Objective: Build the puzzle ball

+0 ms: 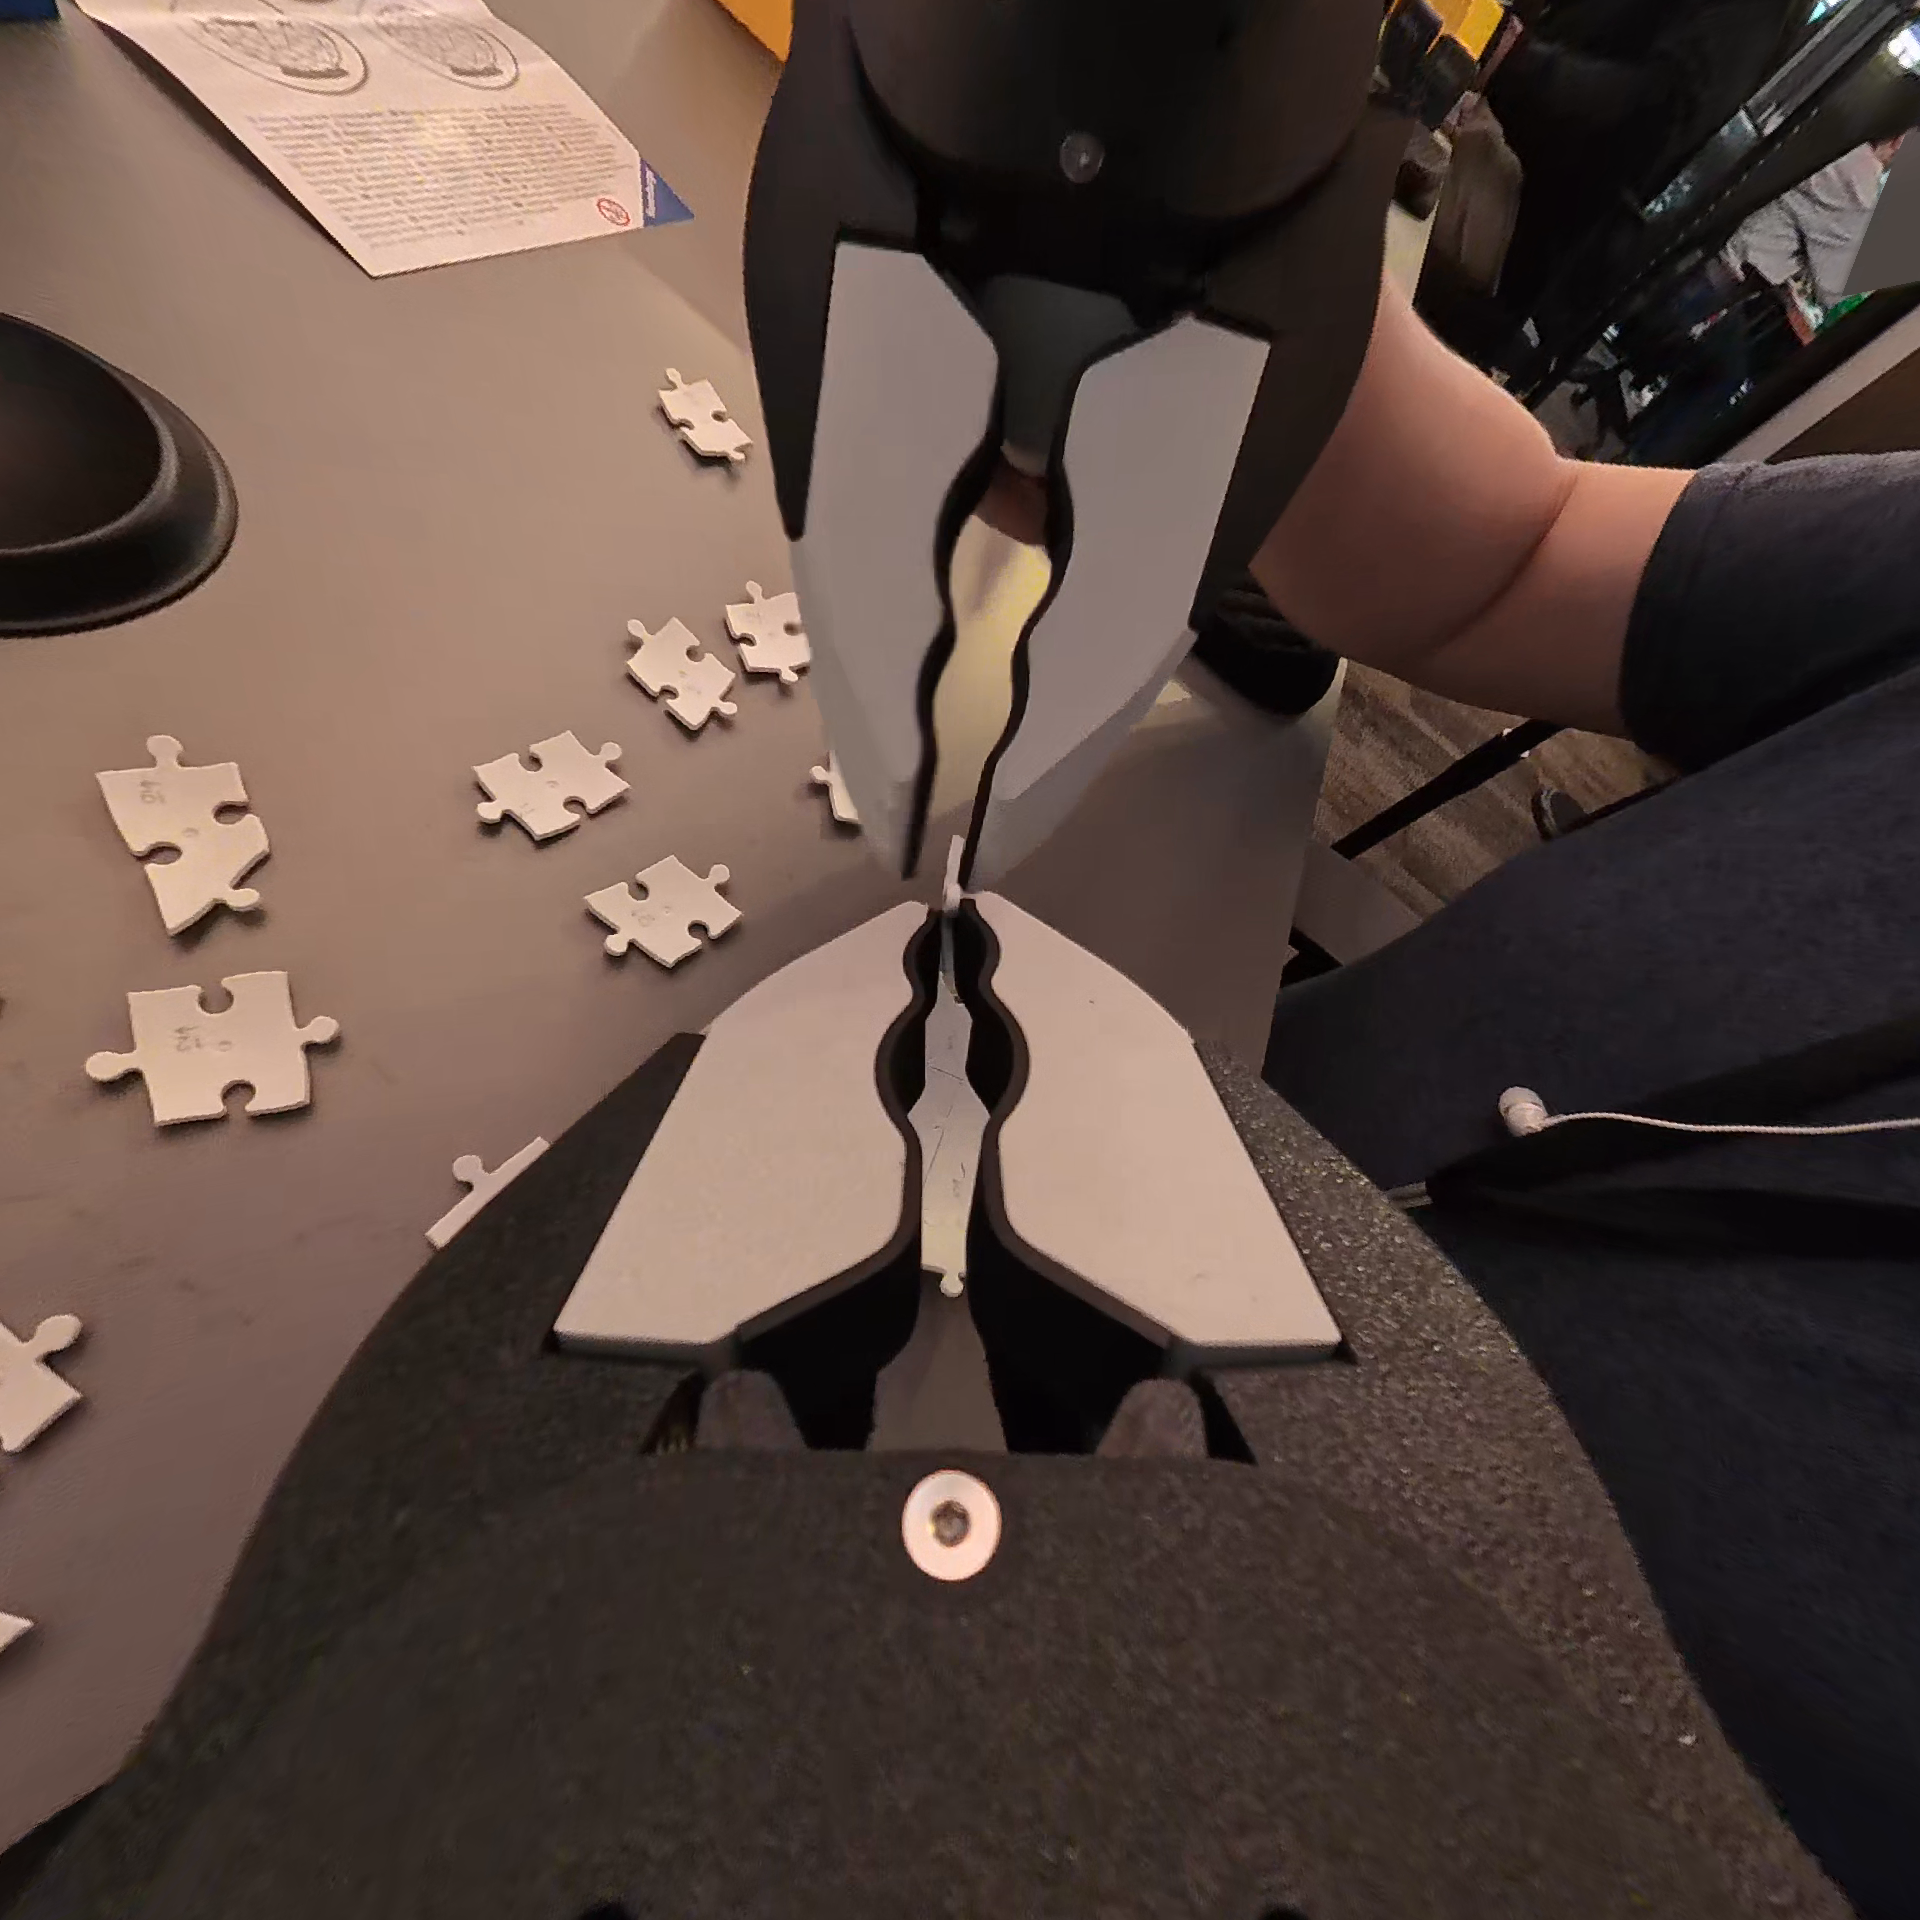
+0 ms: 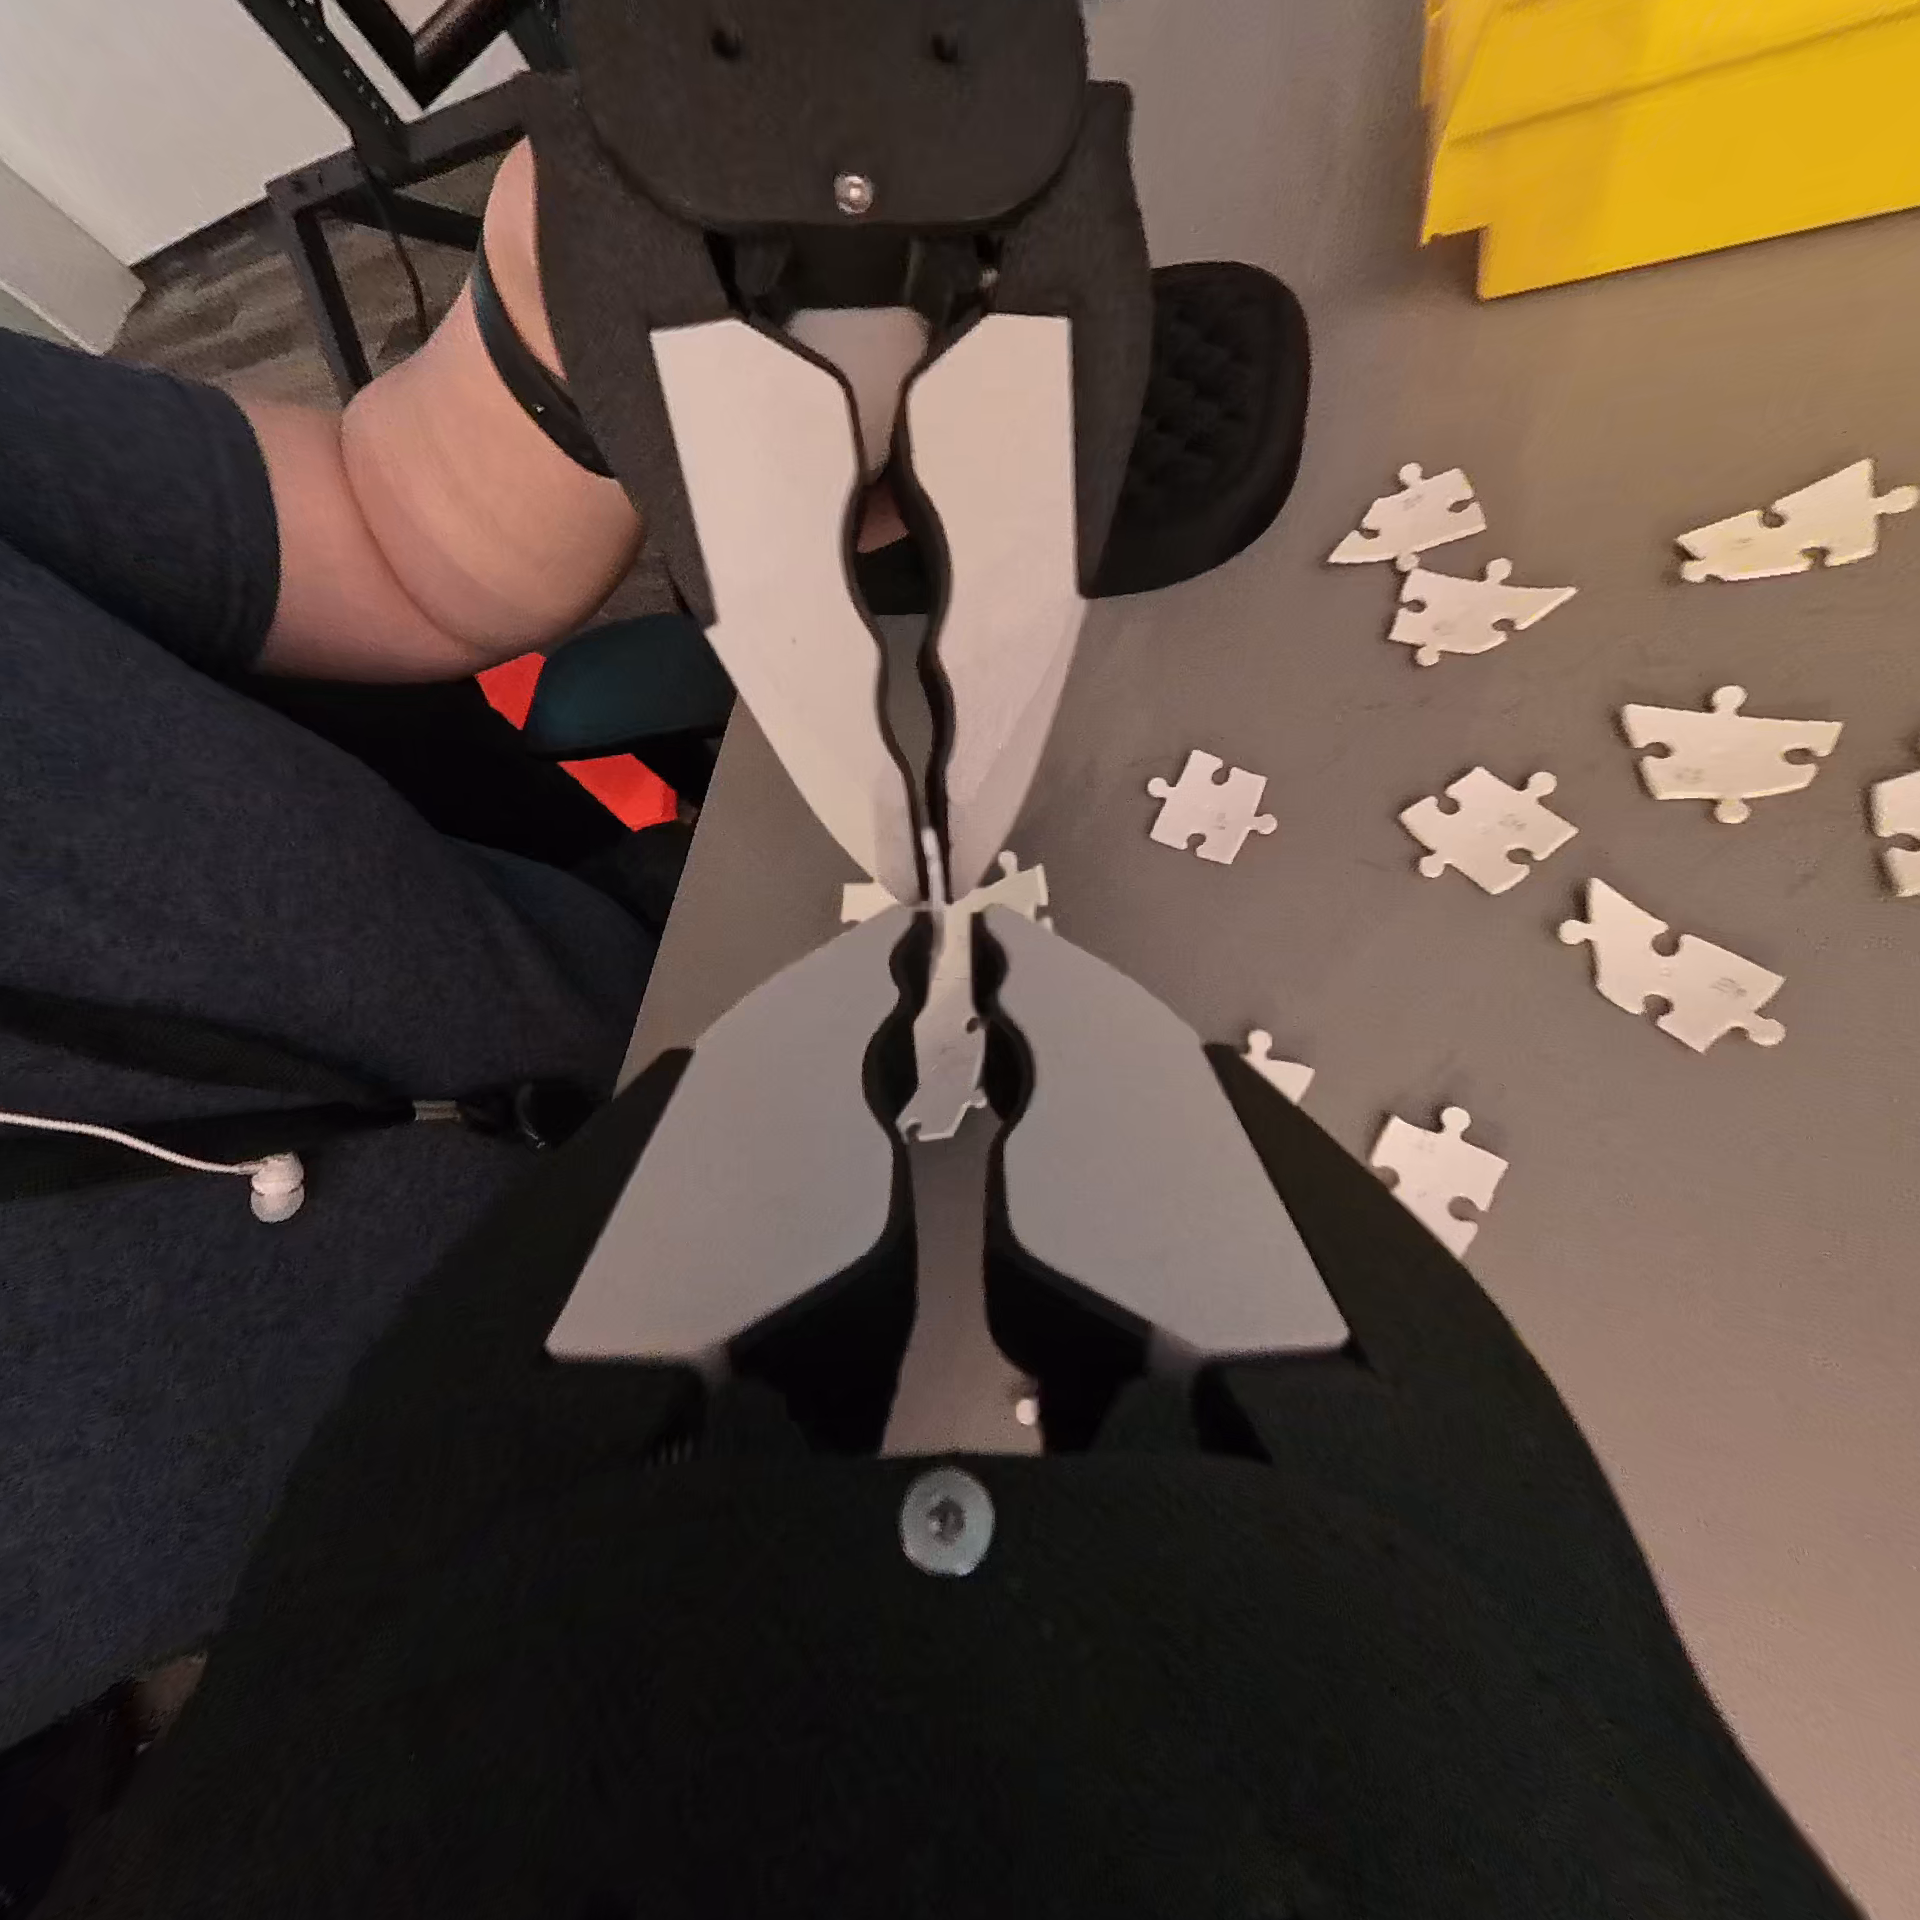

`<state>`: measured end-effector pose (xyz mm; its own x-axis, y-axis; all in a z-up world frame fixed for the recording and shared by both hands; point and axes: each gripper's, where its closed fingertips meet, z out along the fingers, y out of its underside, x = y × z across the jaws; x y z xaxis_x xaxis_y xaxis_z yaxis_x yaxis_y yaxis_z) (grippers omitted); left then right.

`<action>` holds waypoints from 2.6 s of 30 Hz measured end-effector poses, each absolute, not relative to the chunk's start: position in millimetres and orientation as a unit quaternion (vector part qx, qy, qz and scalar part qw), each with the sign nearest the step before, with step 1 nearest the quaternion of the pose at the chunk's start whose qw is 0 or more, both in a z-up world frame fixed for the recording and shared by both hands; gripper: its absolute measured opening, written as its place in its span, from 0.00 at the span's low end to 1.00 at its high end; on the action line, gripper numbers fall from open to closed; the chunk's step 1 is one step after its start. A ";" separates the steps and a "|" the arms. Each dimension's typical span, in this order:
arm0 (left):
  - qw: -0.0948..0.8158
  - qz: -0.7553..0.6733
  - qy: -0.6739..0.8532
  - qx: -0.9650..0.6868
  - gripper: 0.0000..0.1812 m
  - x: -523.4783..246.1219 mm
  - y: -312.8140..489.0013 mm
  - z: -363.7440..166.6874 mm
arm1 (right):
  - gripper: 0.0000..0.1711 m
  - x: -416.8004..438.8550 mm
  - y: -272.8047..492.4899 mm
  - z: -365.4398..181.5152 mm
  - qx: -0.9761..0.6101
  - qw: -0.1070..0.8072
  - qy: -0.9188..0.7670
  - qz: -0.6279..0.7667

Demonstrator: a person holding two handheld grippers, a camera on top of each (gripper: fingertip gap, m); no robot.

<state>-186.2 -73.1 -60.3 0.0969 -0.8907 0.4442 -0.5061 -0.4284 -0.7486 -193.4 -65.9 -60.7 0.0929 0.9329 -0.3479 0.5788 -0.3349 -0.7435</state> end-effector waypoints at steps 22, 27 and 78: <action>0.326 -0.389 0.455 -0.731 0.00 -221.3 -94.5 -83.9 | 0.02 -195.6 -72.8 -132.2 -0.780 0.176 -0.350 0.488; 0.314 -0.388 0.461 -0.733 0.00 -218.8 -100.6 -86.6 | 0.02 -196.4 -73.8 -138.7 -0.782 0.181 -0.367 0.471; 0.122 -0.407 0.457 -0.782 0.03 -197.8 -67.0 -144.0 | 0.02 -185.3 -69.8 -135.9 -0.778 0.200 -0.348 0.483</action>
<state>-197.8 -67.0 -144.0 0.2517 -0.8130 0.5251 -0.6145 -0.5534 -0.5623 -185.3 -69.8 -135.9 0.2911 0.7358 -0.6115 0.3486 -0.6768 -0.6484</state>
